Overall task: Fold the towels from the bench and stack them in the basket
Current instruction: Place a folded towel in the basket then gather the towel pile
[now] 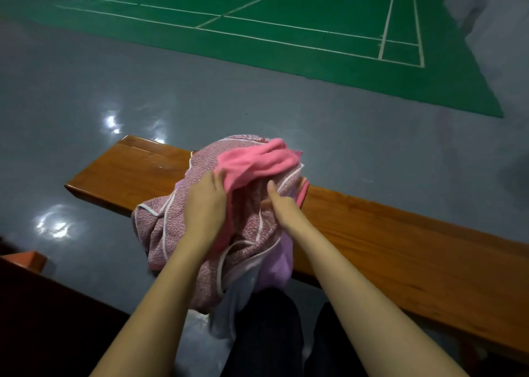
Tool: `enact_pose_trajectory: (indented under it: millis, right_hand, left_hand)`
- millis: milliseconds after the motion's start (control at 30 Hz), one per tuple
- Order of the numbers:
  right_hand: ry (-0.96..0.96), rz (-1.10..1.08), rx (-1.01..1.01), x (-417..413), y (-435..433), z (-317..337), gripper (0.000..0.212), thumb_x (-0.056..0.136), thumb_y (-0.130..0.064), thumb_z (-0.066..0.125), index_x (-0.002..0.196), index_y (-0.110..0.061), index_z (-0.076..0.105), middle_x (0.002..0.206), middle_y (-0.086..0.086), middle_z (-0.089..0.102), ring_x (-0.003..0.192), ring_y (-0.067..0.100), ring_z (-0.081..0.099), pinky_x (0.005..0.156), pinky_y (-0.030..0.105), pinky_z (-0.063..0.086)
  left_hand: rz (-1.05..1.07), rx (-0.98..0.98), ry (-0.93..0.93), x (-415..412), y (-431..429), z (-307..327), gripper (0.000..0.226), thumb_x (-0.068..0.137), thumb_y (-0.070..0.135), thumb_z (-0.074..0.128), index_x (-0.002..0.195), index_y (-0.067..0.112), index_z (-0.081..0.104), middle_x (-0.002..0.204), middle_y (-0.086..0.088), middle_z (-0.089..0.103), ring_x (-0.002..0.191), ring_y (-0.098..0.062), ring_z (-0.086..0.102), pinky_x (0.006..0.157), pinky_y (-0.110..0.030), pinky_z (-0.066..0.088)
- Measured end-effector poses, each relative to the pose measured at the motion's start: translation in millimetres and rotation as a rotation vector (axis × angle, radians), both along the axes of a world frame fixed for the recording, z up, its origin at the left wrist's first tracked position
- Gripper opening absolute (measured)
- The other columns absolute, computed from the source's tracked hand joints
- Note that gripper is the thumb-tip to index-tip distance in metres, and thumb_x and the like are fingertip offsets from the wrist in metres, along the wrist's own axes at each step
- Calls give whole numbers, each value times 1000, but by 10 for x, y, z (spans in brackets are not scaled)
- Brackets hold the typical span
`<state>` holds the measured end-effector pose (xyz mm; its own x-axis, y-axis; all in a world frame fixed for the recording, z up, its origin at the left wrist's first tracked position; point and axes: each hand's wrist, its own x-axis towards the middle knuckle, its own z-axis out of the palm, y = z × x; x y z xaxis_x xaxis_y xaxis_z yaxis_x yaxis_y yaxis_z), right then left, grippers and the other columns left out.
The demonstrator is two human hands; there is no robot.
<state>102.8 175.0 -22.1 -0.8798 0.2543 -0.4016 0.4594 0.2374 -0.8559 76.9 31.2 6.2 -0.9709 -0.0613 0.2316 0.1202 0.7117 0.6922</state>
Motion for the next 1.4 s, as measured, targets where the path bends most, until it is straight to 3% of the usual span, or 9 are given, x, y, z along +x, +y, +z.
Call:
enact_pose_trajectory:
  millis: [133, 233, 367, 700, 900, 1033, 1133, 1233, 1400]
  right_hand:
    - [237, -111, -629, 85, 11, 329, 64, 100, -49, 21, 116, 1, 60, 99, 5, 62, 85, 11, 61, 81, 21, 51]
    - [214, -198, -1047, 188, 66, 454, 55, 95, -54, 38, 99, -7, 66, 89, 10, 72, 85, 17, 68, 82, 28, 54]
    - [213, -461, -959, 368, 307, 462, 29, 98, -23, 49, 78, -5, 61, 53, 3, 66, 48, 9, 64, 45, 16, 49]
    - [674, -682, -1112, 936, 1237, 617, 17, 99, -18, 44, 95, -9, 58, 75, 5, 70, 65, 13, 68, 56, 24, 55]
    - [287, -747, -992, 1417, 1673, -55, 31, 97, -16, 47, 126, -6, 52, 100, 11, 65, 88, 22, 62, 67, 34, 56]
    - [17, -719, -929, 1759, 1745, -423, 15, 94, -2, 48, 106, -8, 55, 95, 13, 59, 83, 24, 59, 56, 38, 57]
    - [22, -693, -914, 1920, 1738, -514, 13, 93, 2, 49, 100, -7, 57, 96, 12, 61, 83, 24, 61, 56, 35, 58]
    - [56, -713, -867, 2052, 1736, -564, 7, 92, -1, 54, 95, -7, 58, 93, 11, 62, 79, 23, 61, 51, 24, 55]
    - [178, -774, -794, 2209, 1705, -586, 5, 90, -11, 60, 93, -8, 58, 82, 9, 68, 64, 18, 70, 52, 24, 53]
  left_hand:
    - [-146, 257, 25, 136, 305, 508, 28, 101, 32, 39, 97, 11, 57, 98, -6, 61, 86, -20, 52, 73, -32, 37]
    - [-411, 98, -152, 442, 659, 472, 40, 93, 45, 49, 118, 13, 53, 114, -10, 63, 105, -24, 59, 86, -30, 45]
    - [-530, 105, -228, 763, 812, 123, 47, 83, 45, 56, 110, 8, 47, 107, -13, 62, 102, -28, 59, 80, -35, 43]
    - [-416, -42, -4, 983, 761, -52, 30, 78, 12, 68, 107, 16, 59, 87, -9, 67, 83, -29, 63, 62, -28, 32]
    - [-565, -103, -245, 1091, 1190, -182, 44, 64, 32, 64, 102, 10, 61, 90, -4, 66, 84, -22, 61, 68, -29, 40]
    - [-675, -138, -347, 1289, 1395, -387, 56, 56, 47, 57, 96, 9, 64, 89, -9, 65, 82, -25, 61, 73, -34, 46]
    - [-685, -30, -430, 1434, 1473, -537, 27, 71, 27, 74, 94, 20, 63, 84, 0, 67, 73, -14, 61, 62, -25, 47]
    - [-681, 68, -467, 1515, 1538, -671, 16, 73, 42, 66, 85, 34, 61, 79, 9, 67, 68, -1, 59, 61, -20, 46]
    - [-656, 22, -332, 1545, 1744, -757, 18, 90, 27, 56, 89, 13, 66, 86, -3, 64, 80, -17, 56, 69, -31, 39]
